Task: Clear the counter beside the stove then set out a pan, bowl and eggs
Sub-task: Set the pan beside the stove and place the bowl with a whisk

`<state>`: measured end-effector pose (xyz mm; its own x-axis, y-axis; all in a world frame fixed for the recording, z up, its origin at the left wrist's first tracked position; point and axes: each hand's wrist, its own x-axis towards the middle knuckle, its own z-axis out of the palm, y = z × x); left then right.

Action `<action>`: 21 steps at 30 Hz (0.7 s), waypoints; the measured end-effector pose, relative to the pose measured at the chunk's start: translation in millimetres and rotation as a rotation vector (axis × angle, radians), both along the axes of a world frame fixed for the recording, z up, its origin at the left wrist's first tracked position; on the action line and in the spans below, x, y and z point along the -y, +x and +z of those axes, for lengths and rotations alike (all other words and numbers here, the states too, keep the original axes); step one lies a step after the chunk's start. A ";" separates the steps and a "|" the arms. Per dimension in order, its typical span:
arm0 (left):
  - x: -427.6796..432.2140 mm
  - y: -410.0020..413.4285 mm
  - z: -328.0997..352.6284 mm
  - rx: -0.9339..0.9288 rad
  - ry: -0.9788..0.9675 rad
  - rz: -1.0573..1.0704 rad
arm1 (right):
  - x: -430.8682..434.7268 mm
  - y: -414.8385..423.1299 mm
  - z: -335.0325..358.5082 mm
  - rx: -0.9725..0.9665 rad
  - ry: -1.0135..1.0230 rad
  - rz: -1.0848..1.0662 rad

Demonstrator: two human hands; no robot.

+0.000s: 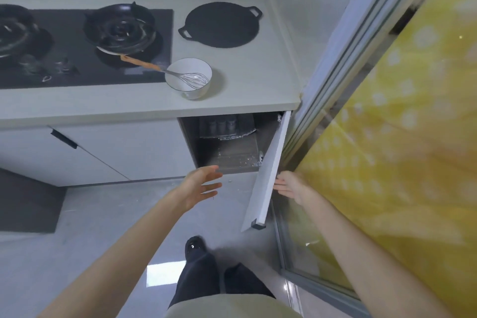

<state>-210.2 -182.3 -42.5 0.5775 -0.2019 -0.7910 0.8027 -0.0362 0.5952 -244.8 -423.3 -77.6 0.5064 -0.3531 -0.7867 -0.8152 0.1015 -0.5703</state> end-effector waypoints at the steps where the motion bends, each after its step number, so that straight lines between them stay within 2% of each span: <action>1: -8.3 6.2 0.0 0.005 -0.002 0.007 | -8.8 8.3 0.6 -0.013 0.029 -0.008; 7: -65.3 53.7 2.7 0.093 0.036 0.037 | -59.3 62.5 0.7 -0.032 0.245 -0.123; 11: -102.7 88.9 -0.7 0.342 0.303 -0.034 | -93.7 101.8 3.7 0.014 0.376 -0.222; 16: -135.5 130.6 -7.4 0.764 0.709 -0.403 | -112.5 144.0 1.4 0.078 0.457 -0.426; 19: -145.5 153.4 -14.3 0.869 0.899 -0.606 | -115.1 160.0 -1.2 0.092 0.522 -0.556; 21: -147.6 165.0 -16.6 0.873 0.977 -0.733 | -118.7 169.1 0.1 0.120 0.550 -0.615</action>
